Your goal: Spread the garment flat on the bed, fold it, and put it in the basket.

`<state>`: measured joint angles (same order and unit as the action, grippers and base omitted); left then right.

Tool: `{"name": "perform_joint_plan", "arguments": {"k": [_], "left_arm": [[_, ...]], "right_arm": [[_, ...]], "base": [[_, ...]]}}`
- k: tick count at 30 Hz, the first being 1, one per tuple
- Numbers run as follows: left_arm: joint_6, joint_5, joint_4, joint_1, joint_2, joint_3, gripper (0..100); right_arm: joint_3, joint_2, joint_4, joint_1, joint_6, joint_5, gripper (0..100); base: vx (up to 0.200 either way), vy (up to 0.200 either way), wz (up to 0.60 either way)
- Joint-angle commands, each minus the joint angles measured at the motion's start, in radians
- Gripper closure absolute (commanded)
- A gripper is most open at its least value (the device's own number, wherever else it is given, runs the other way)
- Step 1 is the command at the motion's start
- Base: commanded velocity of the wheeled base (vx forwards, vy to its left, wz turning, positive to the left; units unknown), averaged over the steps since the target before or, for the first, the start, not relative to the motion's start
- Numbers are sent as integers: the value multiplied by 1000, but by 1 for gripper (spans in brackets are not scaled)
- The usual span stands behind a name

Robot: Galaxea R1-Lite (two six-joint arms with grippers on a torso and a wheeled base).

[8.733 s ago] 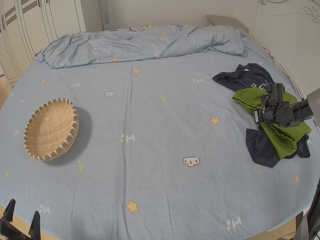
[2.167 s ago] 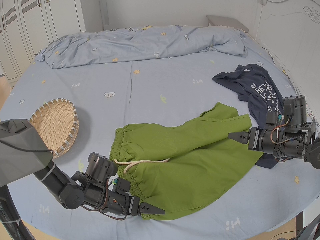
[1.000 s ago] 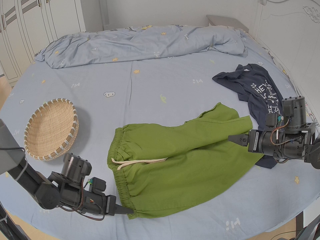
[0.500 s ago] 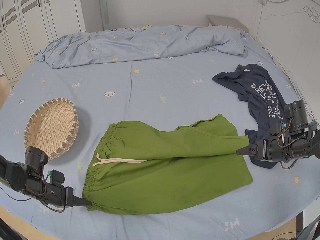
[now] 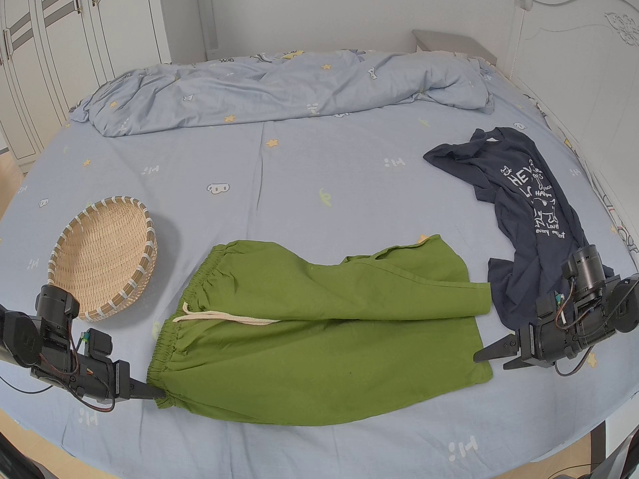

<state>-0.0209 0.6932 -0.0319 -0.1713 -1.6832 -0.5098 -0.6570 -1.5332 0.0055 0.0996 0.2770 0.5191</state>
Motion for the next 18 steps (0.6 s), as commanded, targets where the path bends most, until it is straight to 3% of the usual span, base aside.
{"name": "perform_joint_plan", "arguments": {"k": [1,14,18], "left_arm": [[-1,0,1,-2,-15,-7,100],[-1,0,1,6,-16,-6,100],[-1,0,1,7,-16,-6,100]], "right_arm": [[17,-76,1,-8,-9,93,0],[11,-139,-10,-9,-36,122,0],[14,-173,-78,-8,-33,124,0]], "base": [[0,0,0],[0,0,0],[0,0,0]]}}
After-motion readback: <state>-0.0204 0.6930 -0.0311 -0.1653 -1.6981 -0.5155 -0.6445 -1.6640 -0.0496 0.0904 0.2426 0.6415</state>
